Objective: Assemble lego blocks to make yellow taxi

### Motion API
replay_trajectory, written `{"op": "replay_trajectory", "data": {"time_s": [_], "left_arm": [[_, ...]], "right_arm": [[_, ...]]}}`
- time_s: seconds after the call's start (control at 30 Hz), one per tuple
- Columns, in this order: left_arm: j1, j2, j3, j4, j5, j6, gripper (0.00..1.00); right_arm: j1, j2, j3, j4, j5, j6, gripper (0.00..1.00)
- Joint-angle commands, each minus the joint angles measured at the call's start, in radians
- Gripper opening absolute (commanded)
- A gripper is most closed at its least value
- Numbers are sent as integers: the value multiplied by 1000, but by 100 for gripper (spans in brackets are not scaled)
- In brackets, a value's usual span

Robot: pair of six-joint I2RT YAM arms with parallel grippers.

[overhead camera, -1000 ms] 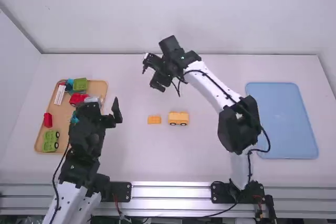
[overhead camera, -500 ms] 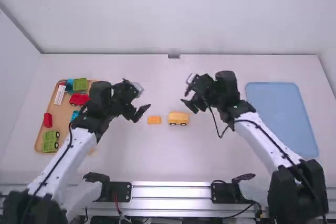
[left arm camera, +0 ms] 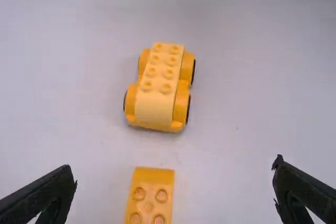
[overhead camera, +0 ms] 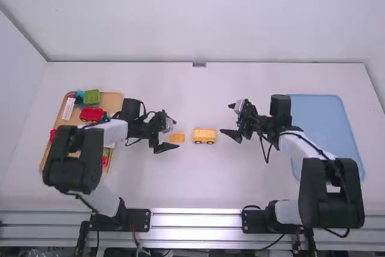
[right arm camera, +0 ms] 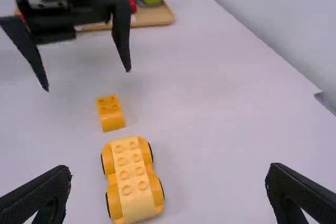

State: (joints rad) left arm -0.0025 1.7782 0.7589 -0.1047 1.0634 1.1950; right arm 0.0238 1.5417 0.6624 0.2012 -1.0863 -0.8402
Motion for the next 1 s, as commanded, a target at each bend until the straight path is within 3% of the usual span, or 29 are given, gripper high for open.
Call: {"op": "replay_trajectory", "data": {"time_s": [0.0,0.33,0.4,0.5,0.7,0.97], "left_arm": [[52,79,34,-3,166,119,100],[33,257,50,108,157,156,92],[21,265,51,123,130,156,87],[14,272,50,159,79,83,69],[21,288,50,164,66,76,65],[10,299,50,169,39,73,48]], "right_arm": [[0,36,-7,27,-115,-11,99],[4,43,-7,54,-118,-17,99],[3,43,-7,53,-117,-16,98],[4,43,-6,55,-118,-11,99],[3,42,-7,53,-119,-10,99],[3,42,-7,54,-118,-1,98]]}}
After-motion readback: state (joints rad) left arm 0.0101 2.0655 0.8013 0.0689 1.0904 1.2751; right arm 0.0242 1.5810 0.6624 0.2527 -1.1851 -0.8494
